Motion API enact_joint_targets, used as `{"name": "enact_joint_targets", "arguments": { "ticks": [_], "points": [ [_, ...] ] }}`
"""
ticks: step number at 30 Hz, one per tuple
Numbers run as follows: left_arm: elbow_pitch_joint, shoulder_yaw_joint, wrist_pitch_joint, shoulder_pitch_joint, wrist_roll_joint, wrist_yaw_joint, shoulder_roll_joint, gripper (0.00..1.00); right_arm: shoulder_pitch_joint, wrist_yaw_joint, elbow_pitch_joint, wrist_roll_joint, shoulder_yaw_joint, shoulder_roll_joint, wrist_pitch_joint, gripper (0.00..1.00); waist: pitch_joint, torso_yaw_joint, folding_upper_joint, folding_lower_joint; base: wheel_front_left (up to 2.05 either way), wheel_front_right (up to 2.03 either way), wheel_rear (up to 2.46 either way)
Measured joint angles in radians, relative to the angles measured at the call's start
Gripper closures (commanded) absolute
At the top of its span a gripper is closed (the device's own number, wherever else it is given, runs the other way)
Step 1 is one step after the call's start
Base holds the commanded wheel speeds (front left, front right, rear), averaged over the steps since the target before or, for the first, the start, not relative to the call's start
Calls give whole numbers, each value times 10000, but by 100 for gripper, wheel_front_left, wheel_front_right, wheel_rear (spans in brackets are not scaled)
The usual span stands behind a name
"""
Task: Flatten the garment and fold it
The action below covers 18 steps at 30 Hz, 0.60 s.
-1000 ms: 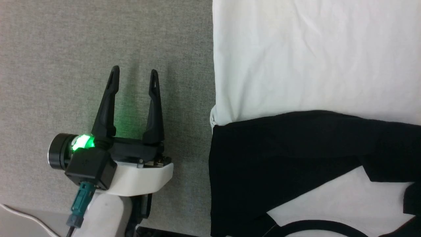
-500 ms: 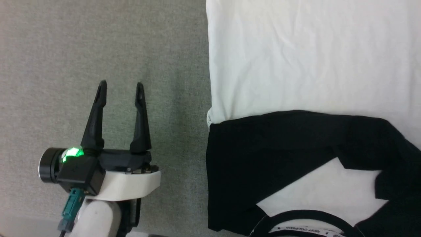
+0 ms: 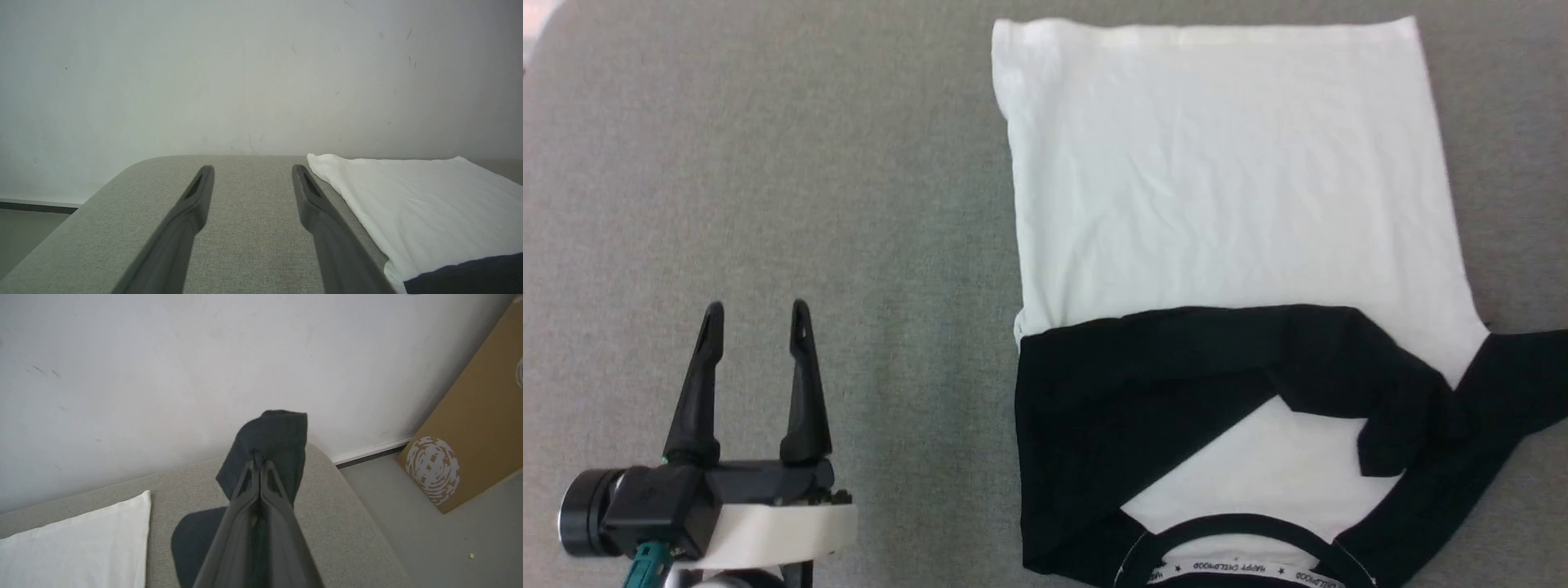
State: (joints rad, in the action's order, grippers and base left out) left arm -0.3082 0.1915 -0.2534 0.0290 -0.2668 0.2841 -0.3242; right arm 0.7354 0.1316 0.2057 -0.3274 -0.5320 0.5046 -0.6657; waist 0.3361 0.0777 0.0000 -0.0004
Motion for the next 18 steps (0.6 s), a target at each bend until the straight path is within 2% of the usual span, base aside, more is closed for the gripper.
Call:
{"name": "enact_joint_targets", "arguments": {
  "ticks": [8,13,18],
  "points": [
    [-209,-38,128,480,-169,81,-92,0,-1678,0,-393,36,-1204,-27,211,100,-942,-405,0,2,0,0,0],
    [-171,2,203,555,-251,79,-107,0,-2346,0,-871,-180,-1526,-458,334,100,-1473,-494,0,3,0,0,0],
    [-178,-40,245,1017,-336,82,-209,0,-2949,0,-1559,-272,-1544,-560,320,100,-1995,-495,0,2,0,0,0]
  ]
}}
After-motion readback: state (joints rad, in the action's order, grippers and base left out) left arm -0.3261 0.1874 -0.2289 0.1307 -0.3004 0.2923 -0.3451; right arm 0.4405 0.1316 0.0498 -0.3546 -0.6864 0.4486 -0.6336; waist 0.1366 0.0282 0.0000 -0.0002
